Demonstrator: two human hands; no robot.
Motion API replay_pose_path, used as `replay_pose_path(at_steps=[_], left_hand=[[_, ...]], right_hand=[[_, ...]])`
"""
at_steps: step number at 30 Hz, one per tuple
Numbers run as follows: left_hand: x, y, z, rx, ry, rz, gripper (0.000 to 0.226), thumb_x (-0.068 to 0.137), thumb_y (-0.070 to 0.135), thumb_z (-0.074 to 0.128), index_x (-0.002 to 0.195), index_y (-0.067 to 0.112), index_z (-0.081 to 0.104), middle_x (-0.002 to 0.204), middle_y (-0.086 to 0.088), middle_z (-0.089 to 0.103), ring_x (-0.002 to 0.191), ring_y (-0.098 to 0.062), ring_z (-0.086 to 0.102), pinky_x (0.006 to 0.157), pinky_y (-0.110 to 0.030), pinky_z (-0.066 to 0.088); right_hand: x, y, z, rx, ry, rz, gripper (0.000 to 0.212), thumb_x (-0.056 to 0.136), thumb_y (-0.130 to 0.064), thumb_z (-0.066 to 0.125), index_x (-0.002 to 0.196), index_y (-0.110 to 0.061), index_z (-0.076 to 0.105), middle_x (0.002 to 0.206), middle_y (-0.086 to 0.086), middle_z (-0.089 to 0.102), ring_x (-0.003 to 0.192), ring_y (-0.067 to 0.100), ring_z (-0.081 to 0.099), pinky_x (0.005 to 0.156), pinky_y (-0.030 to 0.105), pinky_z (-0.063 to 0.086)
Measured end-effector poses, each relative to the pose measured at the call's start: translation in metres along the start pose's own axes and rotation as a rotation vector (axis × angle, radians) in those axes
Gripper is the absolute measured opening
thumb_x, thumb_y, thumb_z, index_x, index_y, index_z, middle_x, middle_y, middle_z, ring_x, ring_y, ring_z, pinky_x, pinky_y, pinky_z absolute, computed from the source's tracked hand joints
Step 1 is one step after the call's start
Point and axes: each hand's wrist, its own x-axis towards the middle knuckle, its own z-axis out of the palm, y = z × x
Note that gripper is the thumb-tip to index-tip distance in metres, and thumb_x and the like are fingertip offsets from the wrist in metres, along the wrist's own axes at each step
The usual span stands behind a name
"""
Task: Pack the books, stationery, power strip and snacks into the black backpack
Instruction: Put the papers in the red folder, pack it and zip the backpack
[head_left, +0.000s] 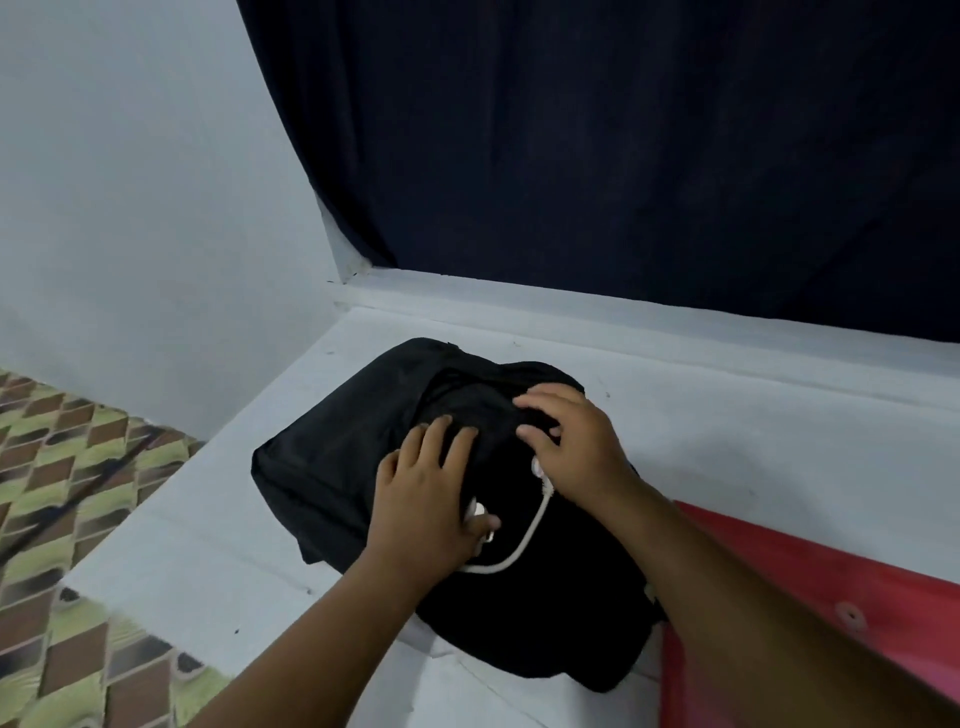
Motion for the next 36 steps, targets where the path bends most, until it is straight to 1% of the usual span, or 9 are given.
replay_pose_path(at_steps=[3, 7, 9, 15, 22, 25, 27, 31, 36], left_hand=[[0.011, -0.004, -0.007, -0.064, 0.056, 0.034, 0.070, 0.081, 0.048, 0.072, 0.140, 0.025, 0.042, 0.142, -0.001, 0.047, 0.126, -0.028, 0.050, 0.090, -0.042, 0.051], [0.017, -0.010, -0.015, -0.161, 0.088, 0.040, 0.053, 0.089, 0.034, 0.066, 0.136, 0.027, 0.043, 0.133, 0.002, 0.051, 0.110, -0.027, 0.057, 0.078, -0.033, 0.047], [0.018, -0.013, -0.016, -0.195, 0.090, 0.044, 0.046, 0.090, 0.029, 0.065, 0.131, 0.028, 0.043, 0.128, 0.001, 0.053, 0.098, -0.027, 0.061, 0.072, -0.031, 0.042], [0.022, -0.017, -0.014, -0.260, 0.030, 0.056, 0.040, 0.092, 0.016, 0.061, 0.112, 0.038, 0.034, 0.131, 0.004, 0.045, 0.055, -0.021, 0.053, 0.044, -0.022, 0.031], [0.013, -0.004, -0.016, -0.031, -0.117, 0.121, 0.031, 0.093, 0.017, 0.051, 0.107, 0.041, 0.064, 0.164, -0.001, 0.007, 0.144, -0.033, 0.021, 0.066, -0.033, 0.043], [0.003, -0.003, -0.013, -0.028, -0.176, 0.142, 0.027, 0.097, 0.031, 0.048, 0.111, 0.042, 0.069, 0.167, -0.001, -0.004, 0.149, -0.038, 0.005, 0.097, -0.047, 0.047], [-0.001, -0.003, -0.014, -0.052, -0.242, 0.137, 0.030, 0.095, 0.040, 0.042, 0.108, 0.041, 0.069, 0.167, 0.002, -0.011, 0.151, -0.037, -0.002, 0.117, -0.055, 0.028], [-0.001, -0.008, -0.021, -0.116, -0.336, 0.114, 0.059, 0.079, 0.056, 0.017, 0.088, 0.033, 0.069, 0.165, 0.012, -0.018, 0.151, -0.025, -0.009, 0.123, -0.045, 0.014], [-0.003, -0.023, -0.024, -0.342, -0.352, 0.103, 0.033, 0.073, 0.052, 0.038, 0.070, 0.041, 0.069, 0.164, 0.023, -0.008, 0.152, -0.014, -0.006, 0.123, -0.038, 0.015]], right_hand=[[-0.024, 0.009, -0.001, -0.003, 0.182, 0.159, 0.028, 0.082, -0.006, 0.070, 0.105, -0.022, 0.066, 0.109, -0.006, 0.055, 0.087, 0.001, 0.055, 0.074, 0.015, 0.047], [-0.045, 0.027, 0.020, 0.002, -0.146, 0.400, 0.057, 0.082, -0.013, 0.075, 0.134, -0.021, 0.053, 0.131, 0.001, 0.048, 0.110, 0.017, 0.057, 0.100, 0.031, 0.046], [-0.050, 0.030, 0.028, 0.009, -0.233, 0.425, 0.058, 0.082, -0.010, 0.076, 0.135, -0.020, 0.055, 0.133, 0.004, 0.051, 0.107, 0.014, 0.056, 0.097, 0.021, 0.044], [-0.065, 0.026, 0.027, 0.130, -0.208, 0.405, 0.039, 0.077, 0.009, 0.063, 0.093, -0.027, 0.067, 0.107, -0.001, 0.058, 0.060, -0.001, 0.057, 0.063, 0.006, 0.044], [-0.077, 0.015, 0.026, 0.431, -0.281, 0.495, 0.053, 0.070, 0.000, 0.077, 0.105, -0.033, 0.057, 0.107, -0.006, 0.061, 0.068, 0.009, 0.064, 0.070, 0.025, 0.055], [-0.074, 0.010, 0.027, 0.501, -0.205, 0.435, 0.049, 0.075, 0.004, 0.072, 0.106, -0.031, 0.058, 0.111, -0.008, 0.063, 0.074, 0.012, 0.068, 0.073, 0.026, 0.057], [-0.068, 0.006, 0.028, 0.532, -0.161, 0.448, 0.047, 0.078, 0.005, 0.071, 0.107, -0.030, 0.058, 0.112, -0.010, 0.063, 0.075, 0.009, 0.067, 0.070, 0.021, 0.056], [-0.057, 0.000, 0.038, 0.635, -0.183, 0.525, 0.048, 0.079, 0.008, 0.072, 0.113, -0.021, 0.057, 0.114, -0.005, 0.063, 0.080, 0.010, 0.067, 0.073, 0.019, 0.054], [-0.061, -0.007, 0.053, 0.704, -0.321, 0.534, 0.041, 0.079, 0.012, 0.070, 0.109, -0.014, 0.064, 0.112, 0.003, 0.068, 0.083, 0.010, 0.066, 0.077, 0.017, 0.054]])
